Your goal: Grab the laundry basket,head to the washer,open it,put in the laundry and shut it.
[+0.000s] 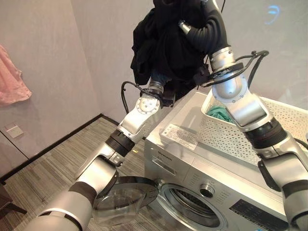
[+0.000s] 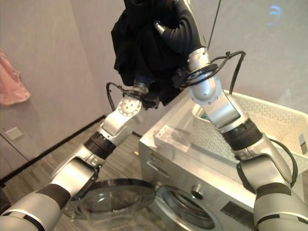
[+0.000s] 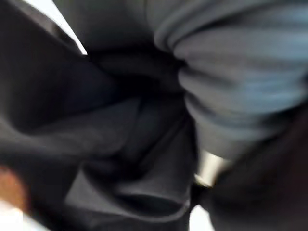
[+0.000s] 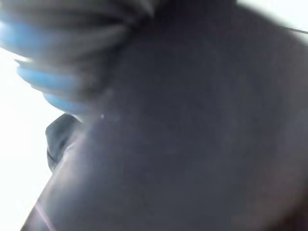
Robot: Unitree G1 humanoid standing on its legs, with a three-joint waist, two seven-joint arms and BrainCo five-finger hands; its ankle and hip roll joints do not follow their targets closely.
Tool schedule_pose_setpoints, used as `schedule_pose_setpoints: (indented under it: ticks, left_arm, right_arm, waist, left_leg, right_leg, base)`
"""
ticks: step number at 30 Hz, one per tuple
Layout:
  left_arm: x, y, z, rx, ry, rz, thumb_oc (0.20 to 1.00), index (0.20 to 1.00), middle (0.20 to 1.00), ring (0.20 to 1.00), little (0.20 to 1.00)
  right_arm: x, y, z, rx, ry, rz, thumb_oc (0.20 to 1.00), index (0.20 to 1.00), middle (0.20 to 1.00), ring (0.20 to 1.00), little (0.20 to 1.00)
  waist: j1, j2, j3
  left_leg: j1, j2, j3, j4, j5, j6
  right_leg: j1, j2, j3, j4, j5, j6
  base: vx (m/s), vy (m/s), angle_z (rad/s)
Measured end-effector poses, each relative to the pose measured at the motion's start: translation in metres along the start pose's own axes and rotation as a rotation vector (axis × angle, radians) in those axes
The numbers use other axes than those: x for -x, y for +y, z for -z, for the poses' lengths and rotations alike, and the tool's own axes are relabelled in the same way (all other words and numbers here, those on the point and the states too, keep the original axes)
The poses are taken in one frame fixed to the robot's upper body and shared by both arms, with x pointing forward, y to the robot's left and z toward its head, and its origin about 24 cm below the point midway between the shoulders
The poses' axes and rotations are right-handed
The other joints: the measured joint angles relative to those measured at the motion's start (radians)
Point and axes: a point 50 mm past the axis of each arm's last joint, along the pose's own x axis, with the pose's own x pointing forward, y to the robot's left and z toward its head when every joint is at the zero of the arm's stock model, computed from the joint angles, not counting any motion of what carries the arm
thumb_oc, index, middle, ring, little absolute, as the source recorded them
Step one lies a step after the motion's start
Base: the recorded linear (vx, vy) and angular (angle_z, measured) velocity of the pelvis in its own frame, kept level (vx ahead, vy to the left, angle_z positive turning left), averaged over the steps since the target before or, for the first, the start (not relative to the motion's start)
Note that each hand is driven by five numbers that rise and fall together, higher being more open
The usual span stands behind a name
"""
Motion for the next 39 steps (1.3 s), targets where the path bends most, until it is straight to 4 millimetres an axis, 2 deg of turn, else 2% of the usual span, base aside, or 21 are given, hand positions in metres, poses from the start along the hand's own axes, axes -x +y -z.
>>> schedule_pose_setpoints:
  ticks: [1,10,16,23,26,28,30,33,36,39]
  left_arm:
    - [0.001,0.001,0.0,-0.011,-0.009,-0.004,0.2,0.2,0.2,0.2,0.2]
    - [0.009,0.019,0.008,-0.082,-0.032,-0.072,0.2,0.2,0.2,0.2,0.2]
    - [0.009,0.023,0.006,-0.127,-0.052,-0.076,0.2,0.2,0.2,0.2,0.2]
    - [0.008,0.024,0.006,-0.128,-0.056,-0.079,0.2,0.2,0.2,0.2,0.2]
    - [0.007,0.028,-0.001,-0.138,-0.086,-0.092,0.2,0.2,0.2,0.2,0.2]
    - [0.013,0.033,-0.016,-0.096,-0.162,-0.105,0.2,0.2,0.2,0.2,0.2]
    - [0.021,0.048,-0.026,-0.092,-0.229,-0.138,0.2,0.2,0.2,0.2,0.2]
    - [0.037,0.068,-0.028,-0.124,-0.254,-0.171,0.2,0.2,0.2,0.2,0.2]
    - [0.052,0.093,-0.024,-0.161,-0.241,-0.235,0.2,0.2,0.2,0.2,0.2]
    - [0.063,0.113,-0.021,-0.202,-0.233,-0.302,0.2,0.2,0.2,0.2,0.2]
  right_arm:
    - [0.0,0.0,0.002,-0.004,0.006,0.004,1.0,1.0,1.0,1.0,1.0]
    - [0.006,0.001,0.025,-0.12,0.121,0.069,1.0,1.0,1.0,1.0,1.0]
    - [0.01,-0.002,0.034,-0.175,0.174,0.091,1.0,1.0,1.0,1.0,1.0]
    - [0.013,-0.03,0.042,-0.185,0.193,0.248,1.0,1.0,1.0,1.0,1.0]
    - [0.017,-0.055,0.053,-0.173,0.23,0.396,1.0,1.0,1.0,1.0,1.0]
    - [0.03,-0.096,0.062,-0.088,0.257,0.547,1.0,1.0,1.0,1.0,1.0]
    - [0.051,-0.142,0.07,0.029,0.296,0.706,1.0,1.0,1.0,1.0,1.0]
    - [0.092,-0.184,0.076,0.256,0.356,0.794,1.0,1.0,1.0,1.0,1.0]
    - [0.125,-0.205,0.081,0.407,0.439,0.854,1.0,1.0,1.0,1.0,1.0]
    - [0.153,-0.21,0.085,0.47,0.515,0.881,1.0,1.0,1.0,1.0,1.0]
  waist:
    - [0.0,-0.002,0.0]
    - [-0.002,-0.03,-0.004]
    - [-0.003,-0.032,-0.004]
    - [-0.003,-0.032,-0.004]
    - [-0.004,-0.032,-0.004]
    - [-0.001,-0.032,-0.004]
    - [-0.006,-0.032,-0.004]
    - [-0.008,-0.031,-0.003]
    - [-0.012,-0.029,-0.002]
    - [-0.018,-0.026,0.002]
  left_leg:
    - [0.002,0.0,0.003,0.0,0.0,0.0]
    - [0.011,0.001,0.018,-0.001,-0.004,0.001]
    - [0.011,0.001,0.02,-0.001,-0.004,0.001]
    - [0.013,0.0,0.024,-0.001,-0.004,0.002]
    - [0.013,0.0,0.027,-0.001,-0.005,0.003]
    - [0.013,-0.003,0.035,-0.001,-0.007,0.005]
    - [0.013,-0.009,0.048,-0.001,-0.009,0.009]
    - [0.014,-0.017,0.053,-0.006,-0.014,0.015]
    - [0.019,-0.02,0.075,-0.006,-0.017,0.013]
    - [0.021,-0.028,0.099,-0.004,-0.021,0.02]
  right_leg:
    - [0.0,0.0,0.004,0.0,0.0,0.0]
    - [0.001,0.0,0.016,0.0,0.001,0.001]
    - [0.0,-0.001,0.018,0.0,0.002,0.002]
    - [-0.001,-0.002,0.023,0.0,0.002,0.003]
    - [-0.002,-0.003,0.026,0.0,0.002,0.002]
    - [-0.006,-0.006,0.034,0.0,0.002,0.005]
    - [-0.014,-0.012,0.043,0.0,0.005,0.009]
    - [-0.016,-0.02,0.047,0.0,0.004,0.011]
    - [-0.024,-0.023,0.07,0.0,0.003,0.014]
    - [-0.034,-0.032,0.092,0.0,0.005,0.02]
  base:
    - [0.0,-0.001,-0.08]
    - [0.0,0.0,-0.04]
    - [0.0,0.0,0.0]
    - [0.0,0.0,0.0]
    - [0.0,0.034,-0.03]
    - [-0.03,0.061,-0.1]
    - [-0.02,0.072,-0.15]
    - [-0.01,0.07,-0.05]
    - [-0.03,0.076,-0.17]
    - [-0.03,0.06,-0.22]
